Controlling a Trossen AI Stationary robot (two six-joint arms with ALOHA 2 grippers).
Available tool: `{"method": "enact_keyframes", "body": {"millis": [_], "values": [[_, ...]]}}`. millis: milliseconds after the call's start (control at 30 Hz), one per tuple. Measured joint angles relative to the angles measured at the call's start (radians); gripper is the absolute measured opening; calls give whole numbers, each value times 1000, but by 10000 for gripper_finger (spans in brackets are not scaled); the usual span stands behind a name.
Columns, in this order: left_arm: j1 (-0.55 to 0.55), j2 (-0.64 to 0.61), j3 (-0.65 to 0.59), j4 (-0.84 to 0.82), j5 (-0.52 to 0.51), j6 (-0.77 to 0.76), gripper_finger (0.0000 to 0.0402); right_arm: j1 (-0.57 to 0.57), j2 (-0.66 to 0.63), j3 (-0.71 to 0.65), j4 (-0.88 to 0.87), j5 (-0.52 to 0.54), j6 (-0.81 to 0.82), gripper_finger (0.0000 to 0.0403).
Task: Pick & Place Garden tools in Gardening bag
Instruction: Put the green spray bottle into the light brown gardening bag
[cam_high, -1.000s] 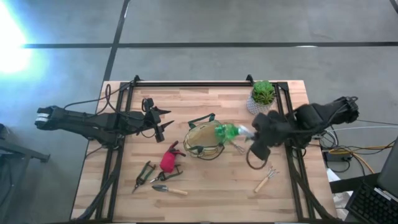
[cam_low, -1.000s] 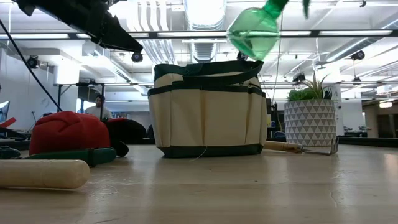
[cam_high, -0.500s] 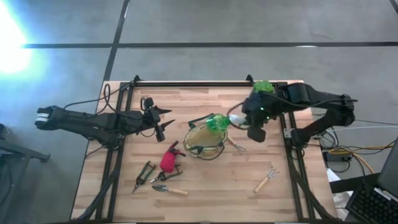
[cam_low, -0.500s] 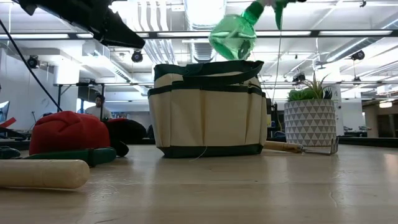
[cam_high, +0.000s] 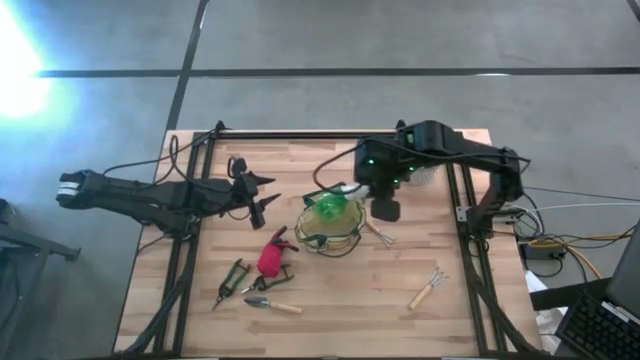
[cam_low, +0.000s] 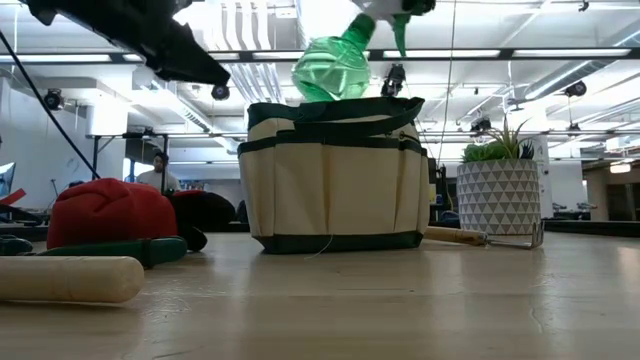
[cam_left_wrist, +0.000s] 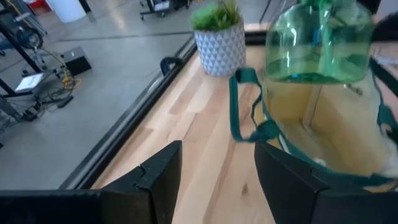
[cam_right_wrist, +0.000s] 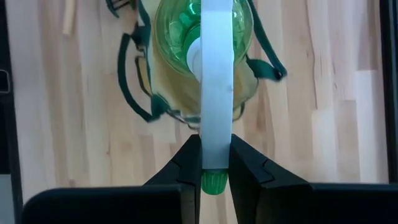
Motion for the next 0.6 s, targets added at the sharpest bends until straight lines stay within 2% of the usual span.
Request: {"method": "enact_keyframes", "body": {"millis": [200,600], "values": [[0,3,0,-19,0,-1,204,2,37,39,-3,-8,-4,39],[0,3,0,-23,-1,-26,204,-1,39,-65,-4,-3,4,39]]}}
